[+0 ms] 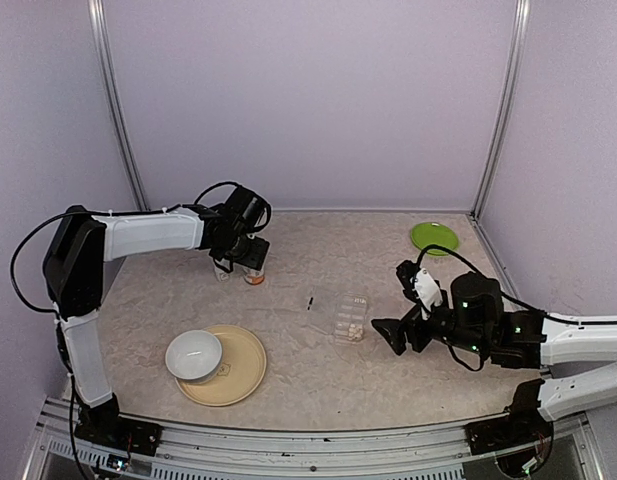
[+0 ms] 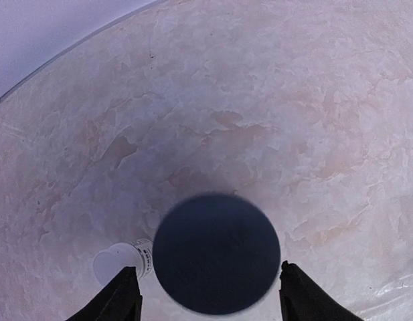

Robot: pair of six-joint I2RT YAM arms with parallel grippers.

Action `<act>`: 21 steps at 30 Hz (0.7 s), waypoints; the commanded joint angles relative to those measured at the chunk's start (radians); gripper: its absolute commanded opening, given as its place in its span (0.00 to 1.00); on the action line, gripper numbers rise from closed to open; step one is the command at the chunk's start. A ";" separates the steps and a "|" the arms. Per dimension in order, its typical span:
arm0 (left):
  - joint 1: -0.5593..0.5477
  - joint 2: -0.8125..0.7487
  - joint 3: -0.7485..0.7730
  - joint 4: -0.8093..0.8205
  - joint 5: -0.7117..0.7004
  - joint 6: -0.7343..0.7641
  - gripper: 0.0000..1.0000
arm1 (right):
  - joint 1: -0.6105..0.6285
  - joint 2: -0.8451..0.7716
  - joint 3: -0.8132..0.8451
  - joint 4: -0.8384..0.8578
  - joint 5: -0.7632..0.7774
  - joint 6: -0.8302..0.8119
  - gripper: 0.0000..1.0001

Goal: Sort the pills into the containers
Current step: Place the pill bottle at the center of the board.

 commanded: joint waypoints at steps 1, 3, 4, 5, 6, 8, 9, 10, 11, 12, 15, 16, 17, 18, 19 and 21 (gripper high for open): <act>-0.003 -0.066 0.038 0.018 0.029 -0.002 0.74 | 0.002 0.073 0.007 0.046 0.074 -0.024 1.00; -0.005 -0.085 0.036 0.016 0.041 -0.007 0.80 | 0.002 0.114 0.015 0.053 0.084 -0.031 1.00; -0.009 -0.095 0.033 0.016 0.049 -0.010 0.82 | 0.003 0.135 0.019 0.060 0.087 -0.036 1.00; -0.014 -0.108 0.029 0.017 0.056 -0.015 0.86 | 0.002 0.155 0.022 0.067 0.087 -0.040 1.00; -0.022 -0.121 0.023 0.017 0.064 -0.020 0.89 | 0.002 0.176 0.025 0.075 0.088 -0.043 1.00; -0.043 -0.150 0.005 0.028 0.083 -0.033 0.98 | 0.002 0.217 0.031 0.094 0.089 -0.050 1.00; -0.056 -0.171 -0.008 0.036 0.097 -0.040 0.99 | 0.003 0.237 0.038 0.101 0.089 -0.052 1.00; -0.073 -0.184 -0.018 0.043 0.112 -0.049 0.99 | 0.002 0.257 0.042 0.107 0.093 -0.053 1.00; -0.090 -0.195 -0.030 0.048 0.129 -0.062 0.99 | 0.001 0.279 0.047 0.119 0.095 -0.056 1.00; -0.107 -0.203 -0.042 0.052 0.147 -0.075 0.99 | 0.001 0.298 0.053 0.124 0.096 -0.059 1.00; -0.161 -0.215 -0.091 0.074 0.196 -0.113 0.99 | -0.002 0.362 0.075 0.135 0.094 -0.072 1.00; -0.178 -0.215 -0.106 0.084 0.209 -0.125 0.99 | -0.002 0.383 0.083 0.140 0.093 -0.078 1.00; -0.194 -0.218 -0.119 0.089 0.213 -0.137 0.99 | -0.005 0.402 0.091 0.144 0.097 -0.082 1.00; -0.209 -0.219 -0.134 0.098 0.216 -0.148 0.99 | -0.009 0.423 0.097 0.147 0.099 -0.084 1.00; -0.226 -0.221 -0.149 0.111 0.225 -0.159 0.99 | -0.014 0.449 0.106 0.149 0.101 -0.086 1.00; -0.243 -0.222 -0.173 0.129 0.241 -0.179 0.99 | -0.023 0.486 0.131 0.147 0.101 -0.089 1.00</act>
